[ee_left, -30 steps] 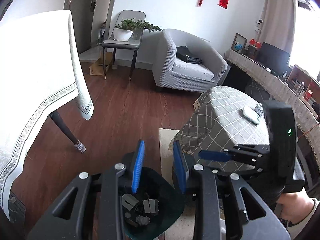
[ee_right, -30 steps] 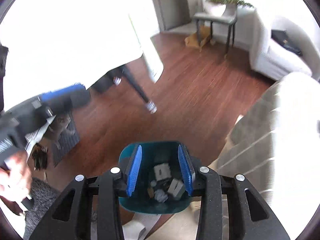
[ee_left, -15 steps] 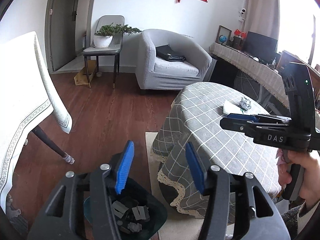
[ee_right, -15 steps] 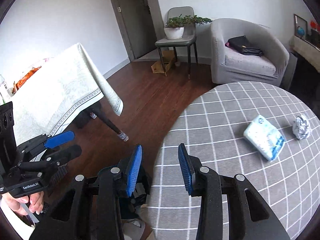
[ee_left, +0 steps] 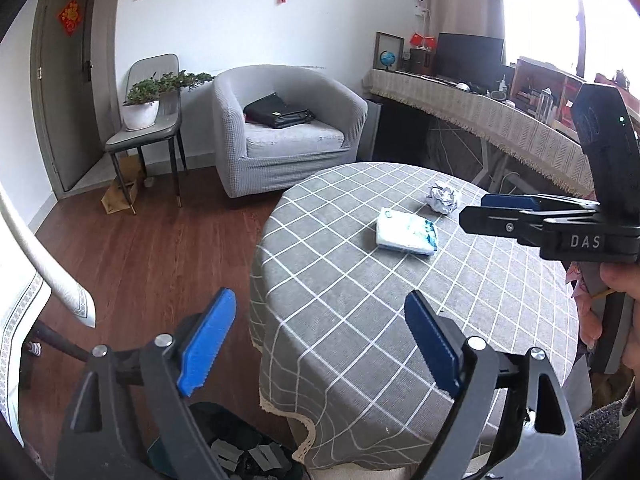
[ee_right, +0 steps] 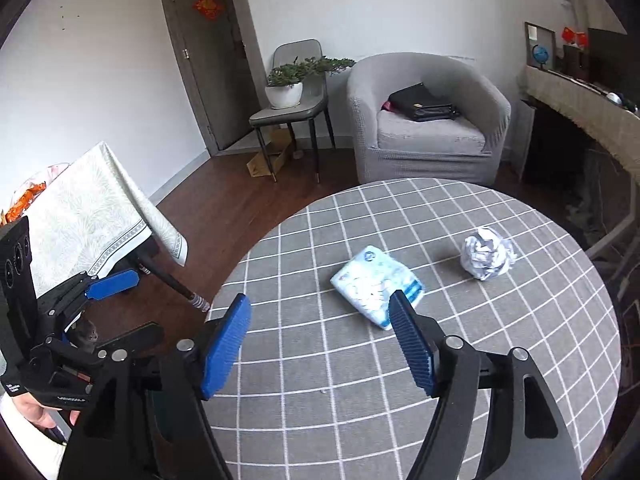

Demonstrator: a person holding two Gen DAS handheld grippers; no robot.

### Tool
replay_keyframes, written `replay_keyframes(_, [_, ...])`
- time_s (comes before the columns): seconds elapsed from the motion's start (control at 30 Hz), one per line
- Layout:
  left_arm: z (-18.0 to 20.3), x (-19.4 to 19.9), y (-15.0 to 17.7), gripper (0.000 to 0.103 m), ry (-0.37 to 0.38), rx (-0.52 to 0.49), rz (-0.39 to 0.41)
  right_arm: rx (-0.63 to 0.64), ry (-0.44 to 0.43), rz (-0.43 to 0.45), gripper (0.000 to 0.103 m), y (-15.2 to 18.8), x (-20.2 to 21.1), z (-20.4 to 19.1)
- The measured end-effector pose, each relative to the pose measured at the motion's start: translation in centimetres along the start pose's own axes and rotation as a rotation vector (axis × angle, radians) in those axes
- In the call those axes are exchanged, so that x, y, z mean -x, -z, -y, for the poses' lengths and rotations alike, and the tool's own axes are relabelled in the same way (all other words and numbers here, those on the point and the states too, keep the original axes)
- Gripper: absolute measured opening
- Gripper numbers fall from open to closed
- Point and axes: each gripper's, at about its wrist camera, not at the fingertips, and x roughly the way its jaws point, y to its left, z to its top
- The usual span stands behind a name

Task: Collect trash
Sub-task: 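Move both open tools back over the table toward the tissue pack, then close the left tool on the blue-and-white tissue pack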

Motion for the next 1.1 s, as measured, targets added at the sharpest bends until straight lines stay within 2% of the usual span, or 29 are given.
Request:
replay_keyframes(0.13, [1.5,-2.1,-0.9,0.090,0.042,-0.020,-0.012,-0.017,0.027,0.026,0.088,0.1,1.5,2.6])
replay_keyframes(0.27, [3.6,-4.7,-1.6,0.093,0.066,-0.074,-0.057,-0.051,0.065,0.022,0.089,0.9,1.8,5.9])
replay_keyframes(0.37, [5.0,-6.7,-2.0,0.093,0.084,-0.111,-0.078,-0.055,0.138,-0.009,0.089,1.6,1.5,8.0])
replay_keyframes(0.47, [5.3,-8.3,-2.6,0.094,0.120,-0.095,-0.102,-0.067,0.151,-0.025,0.089,2.3,1.6,9.8])
replay_keyframes(0.57, [5.6,-9.8,-3.4,0.094,0.147,-0.099,-0.121,-0.077,0.150,-0.025,0.092,2.8,1.6,11.1])
replay_keyframes(0.83, [7.0,-13.4,-4.2,0.094,0.163,-0.149,-0.176,-0.172,0.114,-0.021,0.094,3.4,0.0,14.4])
replay_keyframes(1.0, [7.5,-15.6,-4.5,0.094,0.198,-0.141,-0.232,-0.237,0.071,0.010,0.095,2.9,-0.1,15.4])
replay_keyframes(1.1, [8.1,-16.3,-4.6,0.094,0.201,-0.170,-0.253,-0.251,0.068,0.008,0.095,2.9,-0.3,15.8])
